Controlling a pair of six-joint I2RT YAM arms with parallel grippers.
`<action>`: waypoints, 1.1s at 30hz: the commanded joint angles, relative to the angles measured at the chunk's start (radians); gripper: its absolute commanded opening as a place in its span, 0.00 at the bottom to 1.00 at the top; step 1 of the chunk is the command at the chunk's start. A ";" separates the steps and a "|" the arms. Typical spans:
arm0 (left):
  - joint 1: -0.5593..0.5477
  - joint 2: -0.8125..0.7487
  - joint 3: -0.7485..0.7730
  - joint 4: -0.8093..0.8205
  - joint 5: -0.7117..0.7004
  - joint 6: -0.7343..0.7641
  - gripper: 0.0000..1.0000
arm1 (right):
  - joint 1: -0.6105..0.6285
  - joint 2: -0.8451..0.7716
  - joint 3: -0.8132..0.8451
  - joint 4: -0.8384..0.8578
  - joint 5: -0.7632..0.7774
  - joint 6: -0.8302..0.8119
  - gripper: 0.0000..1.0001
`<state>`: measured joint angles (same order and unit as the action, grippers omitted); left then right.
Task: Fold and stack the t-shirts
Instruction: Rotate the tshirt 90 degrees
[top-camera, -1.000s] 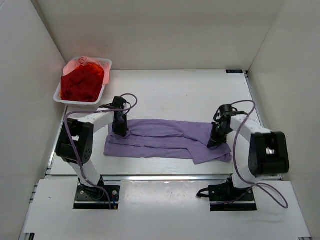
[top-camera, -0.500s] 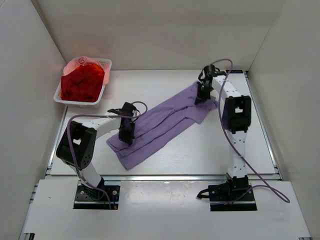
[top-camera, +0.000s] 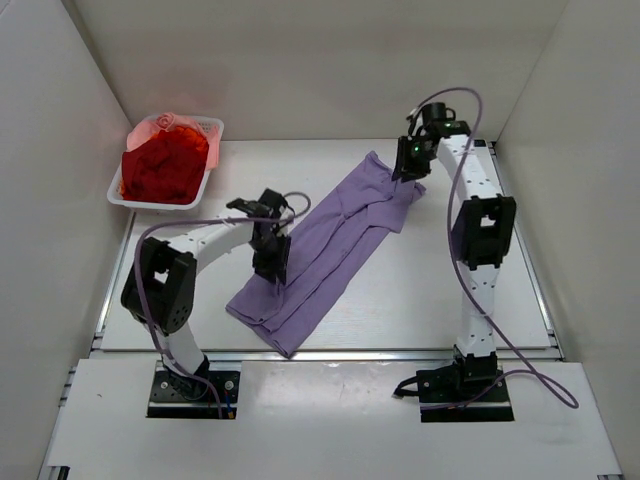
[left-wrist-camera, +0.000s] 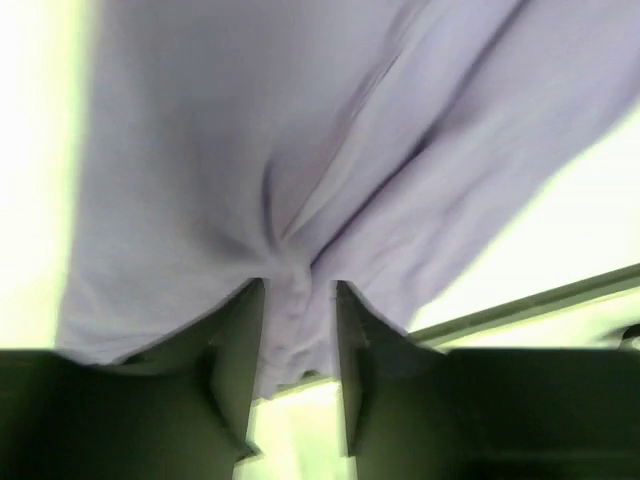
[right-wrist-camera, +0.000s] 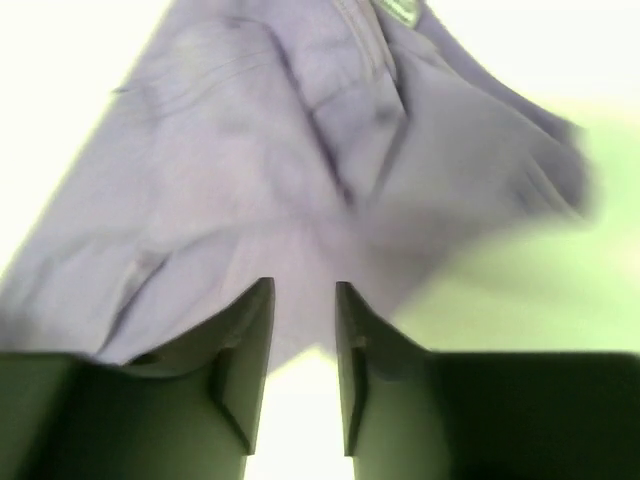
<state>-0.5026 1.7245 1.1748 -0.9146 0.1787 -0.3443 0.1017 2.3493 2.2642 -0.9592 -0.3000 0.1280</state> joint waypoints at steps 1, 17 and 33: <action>0.059 -0.028 0.178 -0.044 0.036 0.016 0.48 | 0.015 -0.336 -0.108 0.026 0.035 -0.040 0.41; 0.042 0.619 0.957 0.207 0.301 -0.099 0.49 | 0.470 -0.730 -1.178 0.642 -0.217 0.424 0.02; 0.072 0.934 1.235 0.275 0.283 -0.234 0.47 | 0.711 -0.400 -0.898 0.380 -0.071 0.562 0.00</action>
<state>-0.4274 2.6572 2.3638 -0.6434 0.4904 -0.5724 0.7967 1.9331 1.2758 -0.4297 -0.4255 0.6739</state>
